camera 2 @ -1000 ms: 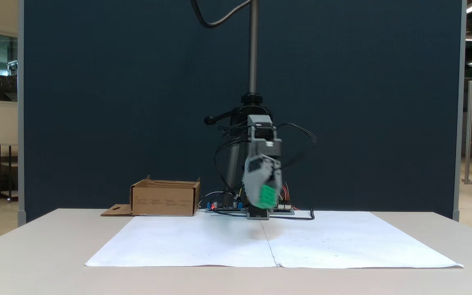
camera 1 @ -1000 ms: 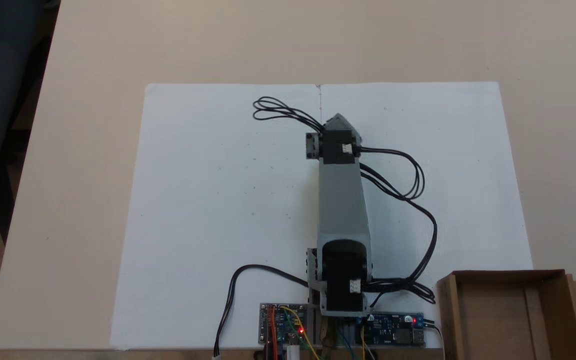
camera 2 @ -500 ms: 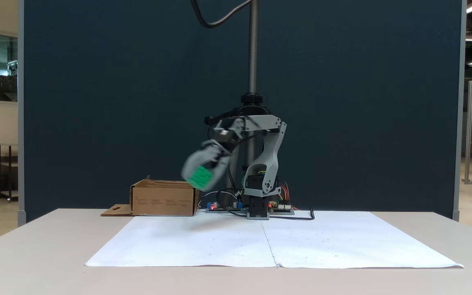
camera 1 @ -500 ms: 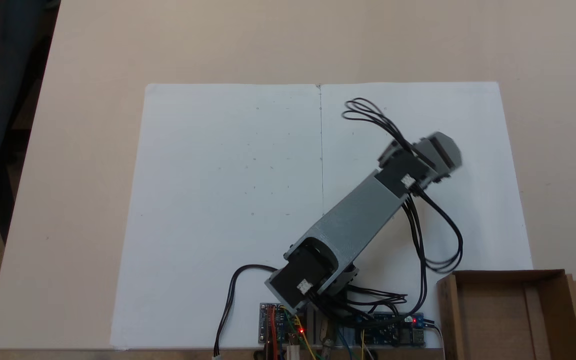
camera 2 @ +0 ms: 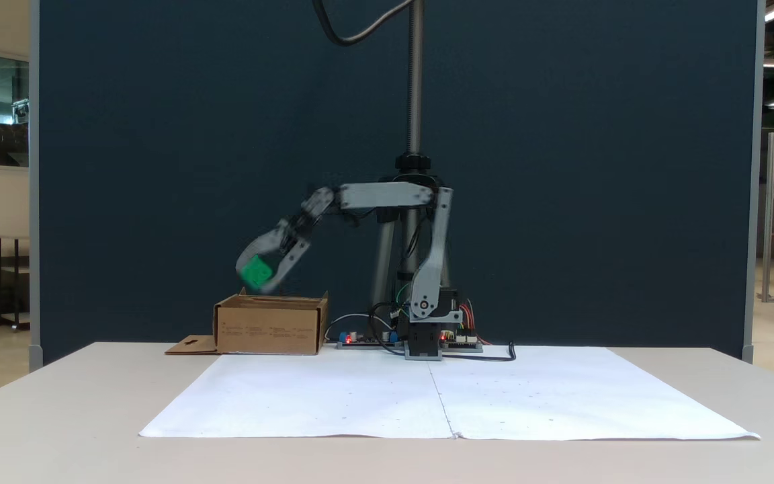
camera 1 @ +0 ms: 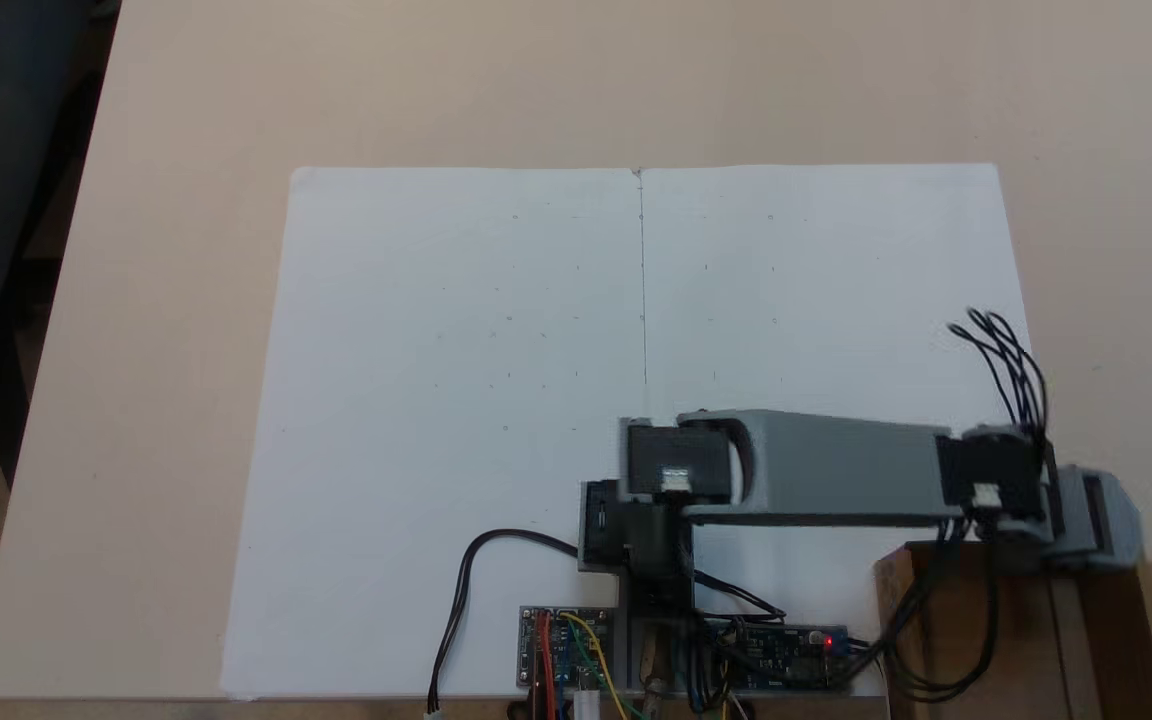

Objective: Grasp a green dice and put it in the bin.

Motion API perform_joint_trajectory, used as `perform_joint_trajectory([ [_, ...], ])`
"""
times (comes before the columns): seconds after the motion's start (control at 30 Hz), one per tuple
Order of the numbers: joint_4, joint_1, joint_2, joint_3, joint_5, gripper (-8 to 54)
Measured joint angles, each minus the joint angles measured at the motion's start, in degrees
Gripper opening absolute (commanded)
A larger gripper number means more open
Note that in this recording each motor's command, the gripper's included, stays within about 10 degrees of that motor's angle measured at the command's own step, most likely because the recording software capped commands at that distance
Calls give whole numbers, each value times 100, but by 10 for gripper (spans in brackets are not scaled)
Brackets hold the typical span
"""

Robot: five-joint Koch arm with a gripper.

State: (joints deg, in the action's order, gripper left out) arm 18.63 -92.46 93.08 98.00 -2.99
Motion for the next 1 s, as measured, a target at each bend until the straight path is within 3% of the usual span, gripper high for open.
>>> perform_joint_trajectory([
  [0.3,0,-949,-756,-79,-923,122],
  [0.67,606,-1318,-853,-79,-1441,122],
  [0.7,747,-1327,-853,-79,-1494,157],
  [0.77,923,-1345,-853,-79,-1521,327],
  [0.9,976,-1354,-853,-79,-1512,439],
  [1.0,976,-1354,-800,-79,-1494,439],
])
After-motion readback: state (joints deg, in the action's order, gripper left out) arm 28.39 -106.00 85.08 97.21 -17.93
